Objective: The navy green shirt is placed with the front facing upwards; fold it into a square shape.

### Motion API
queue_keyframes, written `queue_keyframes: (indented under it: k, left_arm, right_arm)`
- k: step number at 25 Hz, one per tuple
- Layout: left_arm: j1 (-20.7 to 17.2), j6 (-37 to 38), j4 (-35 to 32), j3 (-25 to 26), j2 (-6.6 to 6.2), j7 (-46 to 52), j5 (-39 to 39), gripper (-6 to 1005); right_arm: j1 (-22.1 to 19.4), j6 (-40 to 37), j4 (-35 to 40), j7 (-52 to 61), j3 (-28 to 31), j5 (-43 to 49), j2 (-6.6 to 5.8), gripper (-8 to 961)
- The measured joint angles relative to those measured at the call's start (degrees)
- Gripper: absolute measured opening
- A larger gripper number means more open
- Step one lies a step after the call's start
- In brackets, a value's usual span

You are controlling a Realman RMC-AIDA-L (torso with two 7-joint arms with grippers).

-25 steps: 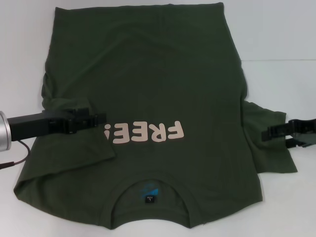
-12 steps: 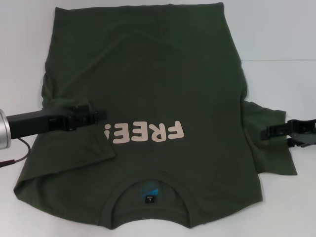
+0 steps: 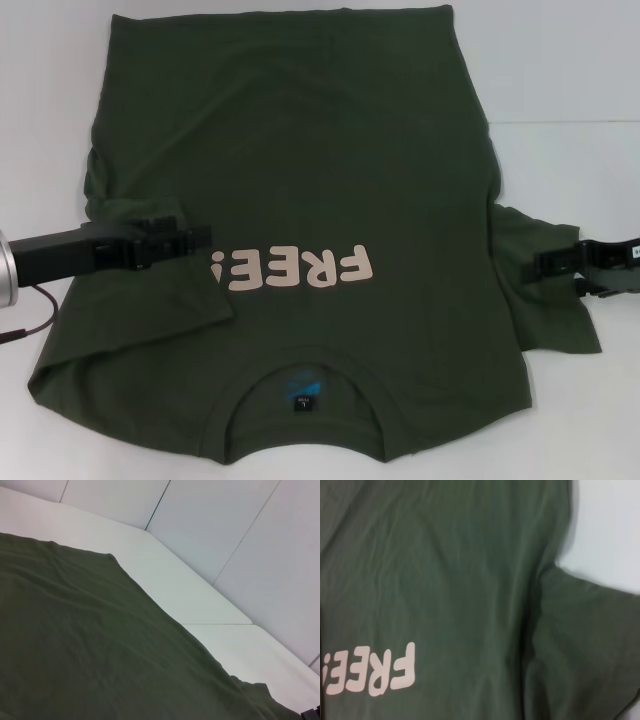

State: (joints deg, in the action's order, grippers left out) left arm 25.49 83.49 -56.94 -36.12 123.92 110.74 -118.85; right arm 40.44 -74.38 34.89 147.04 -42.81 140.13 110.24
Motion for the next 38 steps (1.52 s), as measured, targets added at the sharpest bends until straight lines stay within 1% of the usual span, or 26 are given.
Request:
queue_keyframes:
  k: [4, 9, 20, 26, 31, 34, 36, 38]
  left_arm:
    - [0.0, 0.0, -0.1, 0.0, 0.00, 0.0, 0.1, 692]
    - [0.0, 0.1, -0.1, 0.0, 0.00, 0.0, 0.6, 692]
    - [-0.6, 0.4, -0.1, 0.5, 0.00, 0.1, 0.7, 692]
    - [-0.6, 0.7, 0.0, 1.5, 0.00, 0.1, 0.9, 693]
    - [-1.2, 0.9, 0.0, 1.6, 0.00, 0.1, 2.0, 693]
    - [-1.7, 1.3, -0.3, 1.6, 0.00, 0.1, 3.5, 692]
    - [-2.1, 1.6, -0.6, 1.9, 0.00, 0.1, 4.5, 691]
    - [-2.4, 2.3, -0.7, 3.3, 0.00, 0.1, 5.7, 691]
  right_arm:
    - [-0.5, 0.1, 0.0, -0.2, 0.0, 0.1, -0.26, 841]
    - [-0.8, 0.4, 0.0, -0.3, -0.2, 0.3, -0.36, 649]
    - [-1.0, 1.0, 0.0, -0.4, -0.5, 0.6, -0.46, 412]
    - [-1.0, 1.9, 0.1, -0.7, -0.7, 2.3, -0.47, 163]
    - [-1.9, 4.3, 2.5, -4.5, -0.6, 4.3, -0.09, 5]
    - [-2.4, 5.3, 3.9, -4.9, -0.4, 4.8, -0.06, 5]
    - [-2.5, 5.4, 4.4, -4.9, -0.3, 4.8, -0.33, 5]
    - [-2.5, 5.4, 4.6, -4.6, -0.2, 4.6, -0.73, 5]
